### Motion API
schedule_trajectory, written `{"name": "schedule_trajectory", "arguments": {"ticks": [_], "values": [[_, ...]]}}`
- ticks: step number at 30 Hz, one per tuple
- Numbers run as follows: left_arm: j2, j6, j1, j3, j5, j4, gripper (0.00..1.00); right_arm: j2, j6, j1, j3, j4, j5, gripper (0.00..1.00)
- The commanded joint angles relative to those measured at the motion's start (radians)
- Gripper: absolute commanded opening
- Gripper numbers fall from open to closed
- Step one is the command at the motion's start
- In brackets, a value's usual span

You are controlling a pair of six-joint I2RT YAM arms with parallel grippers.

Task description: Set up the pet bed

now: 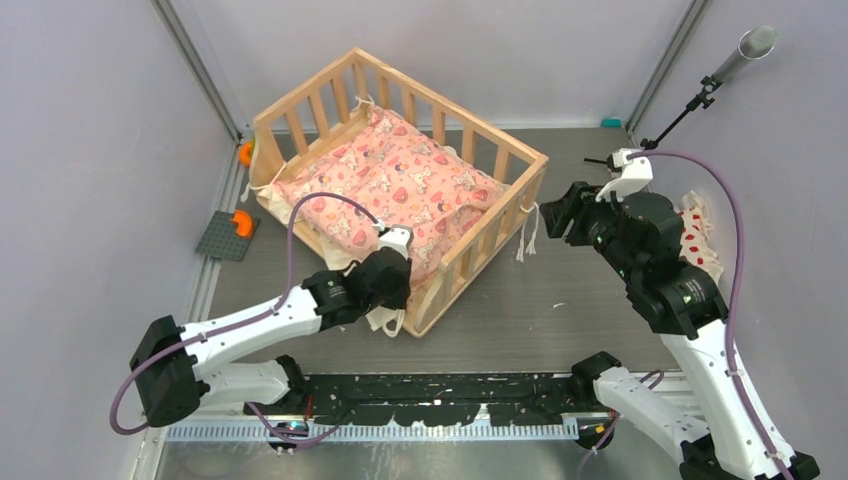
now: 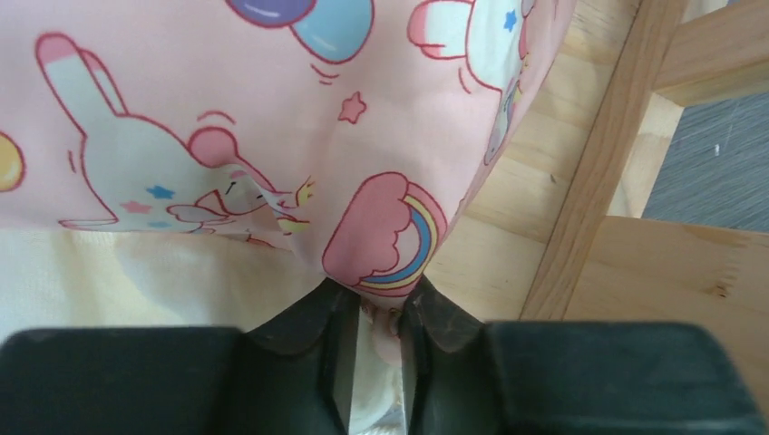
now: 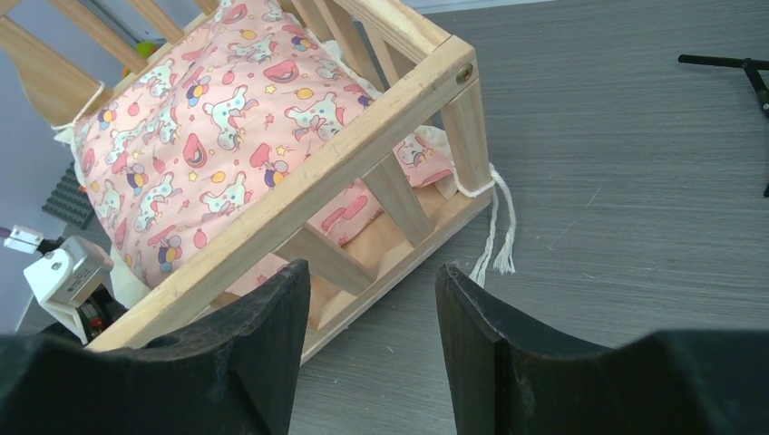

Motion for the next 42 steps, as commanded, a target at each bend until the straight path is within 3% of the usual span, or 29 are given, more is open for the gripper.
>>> {"name": "schedule_trajectory", "arguments": {"ticks": [1,4,8,16,25,28,31,33,36,42], "values": [[-0.023,0.023,0.013,0.047,0.017,0.015,0.13,-0.039,0.008,-0.001,-0.005,0.002,-0.038,0.58],[-0.044,0.056,0.028,0.101,0.027,-0.012,0.00,-0.046,-0.002,-0.001,0.010,-0.022,-0.072,0.58],[-0.068,0.111,0.071,0.200,0.057,-0.049,0.00,-0.057,-0.008,-0.002,0.031,-0.028,-0.131,0.58],[-0.022,0.163,0.276,0.353,0.275,-0.073,0.00,-0.037,0.050,-0.001,0.037,0.069,-0.465,0.59],[0.060,0.180,0.396,0.488,0.441,-0.069,0.00,0.088,0.099,0.026,0.121,0.175,-0.581,0.61],[0.077,0.176,0.433,0.527,0.484,-0.070,0.00,0.189,0.052,0.127,0.205,0.153,-0.519,0.59],[0.088,0.176,0.474,0.550,0.509,-0.072,0.00,0.329,-0.082,0.369,0.335,0.076,-0.300,0.59],[0.091,0.170,0.506,0.557,0.541,-0.068,0.00,0.433,-0.137,0.468,0.419,0.036,-0.215,0.58],[0.099,0.158,0.562,0.564,0.594,-0.059,0.00,0.555,-0.124,0.496,0.465,0.055,-0.187,0.53],[0.113,0.145,0.625,0.582,0.663,-0.048,0.00,0.680,-0.139,0.505,0.424,0.128,-0.092,0.53]]}}
